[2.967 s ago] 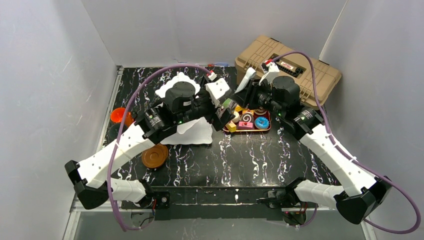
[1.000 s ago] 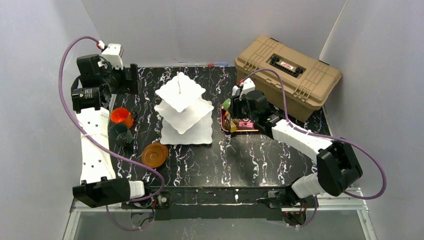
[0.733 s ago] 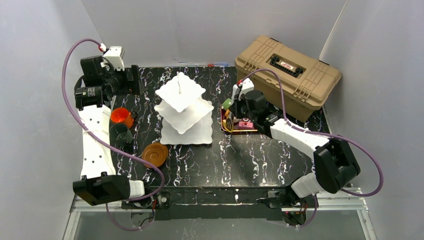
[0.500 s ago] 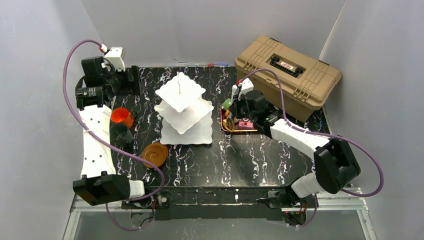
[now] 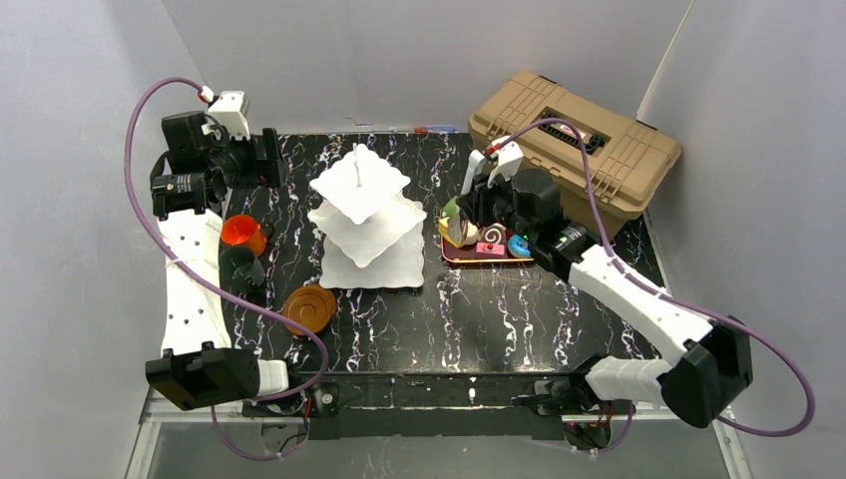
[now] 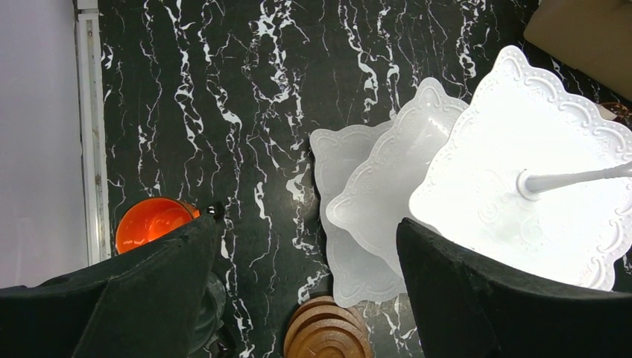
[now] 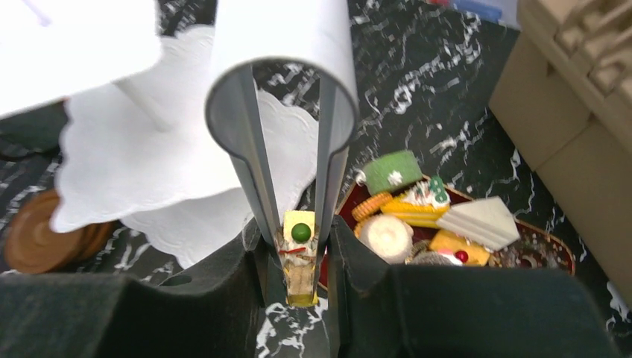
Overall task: Serve the afternoon tea
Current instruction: Pick up the desert from the tray, then place the desert on the desert table.
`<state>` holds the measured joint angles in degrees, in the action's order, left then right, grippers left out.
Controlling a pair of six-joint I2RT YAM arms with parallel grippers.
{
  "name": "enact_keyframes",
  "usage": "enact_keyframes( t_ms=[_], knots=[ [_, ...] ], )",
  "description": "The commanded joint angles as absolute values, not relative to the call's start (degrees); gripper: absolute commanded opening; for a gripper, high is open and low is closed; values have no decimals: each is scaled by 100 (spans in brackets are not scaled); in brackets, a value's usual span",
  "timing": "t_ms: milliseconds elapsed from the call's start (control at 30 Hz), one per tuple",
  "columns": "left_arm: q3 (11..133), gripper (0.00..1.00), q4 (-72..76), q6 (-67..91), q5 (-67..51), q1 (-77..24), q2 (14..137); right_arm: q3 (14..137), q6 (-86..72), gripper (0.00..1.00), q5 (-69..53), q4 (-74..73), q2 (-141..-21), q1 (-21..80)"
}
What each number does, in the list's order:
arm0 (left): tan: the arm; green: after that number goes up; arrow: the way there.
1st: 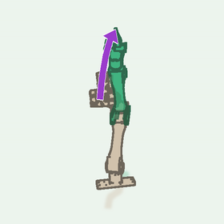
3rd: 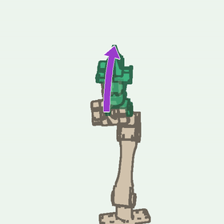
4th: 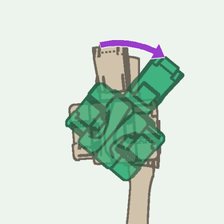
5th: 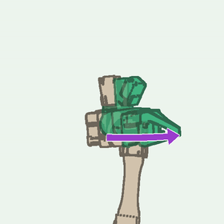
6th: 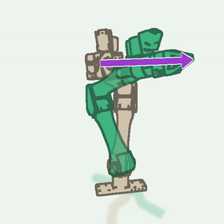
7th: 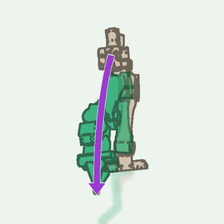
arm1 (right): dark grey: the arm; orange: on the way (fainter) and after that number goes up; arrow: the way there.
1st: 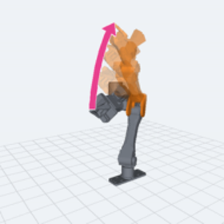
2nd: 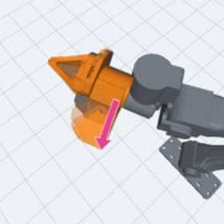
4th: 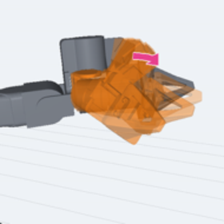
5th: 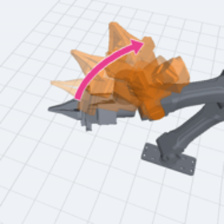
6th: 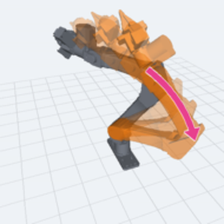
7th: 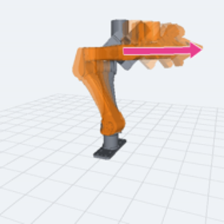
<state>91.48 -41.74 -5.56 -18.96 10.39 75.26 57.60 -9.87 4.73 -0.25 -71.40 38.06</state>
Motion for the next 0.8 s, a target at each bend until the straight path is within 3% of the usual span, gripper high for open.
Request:
enact_keyframes(
  t_ms=[0, 400, 767],
  knots=[
    [9259, 88, -4121, -503, -2107, 1077, 7490, 6322, -1054, 1, 189, -169, -6699, 3934],
    [9238, 88, -4192, -543, -2129, 1072, 7471, 6746, -936, 1, 664, 740, -7203, 4765],
    [9189, 88, -4236, -498, -2268, 1072, 7530, 6129, -538, 1, 1262, 2559, -7490, 5133]
  ],
)
